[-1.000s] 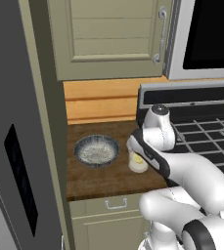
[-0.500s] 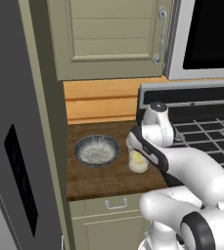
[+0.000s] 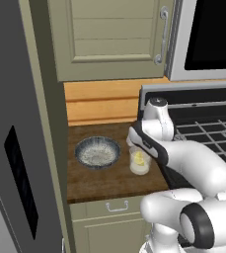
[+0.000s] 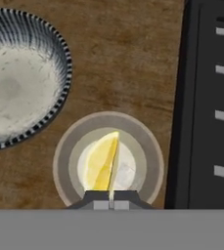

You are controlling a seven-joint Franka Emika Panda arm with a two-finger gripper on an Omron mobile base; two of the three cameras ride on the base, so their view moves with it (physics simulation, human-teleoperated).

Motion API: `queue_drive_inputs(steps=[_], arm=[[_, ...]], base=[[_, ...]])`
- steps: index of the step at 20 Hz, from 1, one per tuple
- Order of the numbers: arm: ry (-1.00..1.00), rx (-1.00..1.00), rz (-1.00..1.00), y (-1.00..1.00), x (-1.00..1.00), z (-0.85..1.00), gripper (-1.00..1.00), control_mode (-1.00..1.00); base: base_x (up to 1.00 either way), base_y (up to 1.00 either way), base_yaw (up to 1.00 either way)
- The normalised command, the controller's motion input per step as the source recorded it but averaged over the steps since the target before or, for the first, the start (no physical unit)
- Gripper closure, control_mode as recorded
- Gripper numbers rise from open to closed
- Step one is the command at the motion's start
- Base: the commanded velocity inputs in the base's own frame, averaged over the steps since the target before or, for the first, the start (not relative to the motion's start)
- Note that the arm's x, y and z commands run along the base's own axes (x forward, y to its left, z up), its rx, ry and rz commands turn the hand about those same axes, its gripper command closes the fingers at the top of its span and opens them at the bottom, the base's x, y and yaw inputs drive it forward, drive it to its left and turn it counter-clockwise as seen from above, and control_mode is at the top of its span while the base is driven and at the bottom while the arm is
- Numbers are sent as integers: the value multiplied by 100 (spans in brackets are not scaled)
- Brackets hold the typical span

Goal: Grab a lemon wedge from the fridge and one ice cube from the ice bowl, and put them in the glass of lemonade.

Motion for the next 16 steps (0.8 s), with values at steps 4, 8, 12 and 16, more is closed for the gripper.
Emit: queue_drive_inputs(steps=[4, 8, 12, 16], arm=[[2, 0, -8, -10, 0, 7, -100, -100], [-1, 2, -2, -1, -33, 4, -100, -100], [-5, 5, 0, 0, -49, 13, -100, -100], [-8, 7, 0, 0, -39, 22, -100, -100]], base=[[0, 0, 0], [0, 0, 0], [0, 0, 0], [0, 0, 0]])
